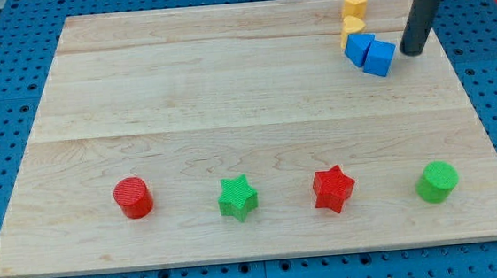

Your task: Separate yellow heart from blue triangle

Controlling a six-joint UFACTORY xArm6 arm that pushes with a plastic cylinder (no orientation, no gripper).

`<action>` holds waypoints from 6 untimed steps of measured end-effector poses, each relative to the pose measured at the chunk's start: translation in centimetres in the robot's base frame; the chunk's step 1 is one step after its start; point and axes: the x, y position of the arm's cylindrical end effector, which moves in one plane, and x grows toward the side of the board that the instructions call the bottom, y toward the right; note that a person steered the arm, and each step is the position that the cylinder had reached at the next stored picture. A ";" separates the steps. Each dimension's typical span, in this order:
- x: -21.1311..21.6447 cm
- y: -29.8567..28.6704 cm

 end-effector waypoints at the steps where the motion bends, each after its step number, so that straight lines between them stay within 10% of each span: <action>1: -2.5 -1.9; 6: -3.8 -13.8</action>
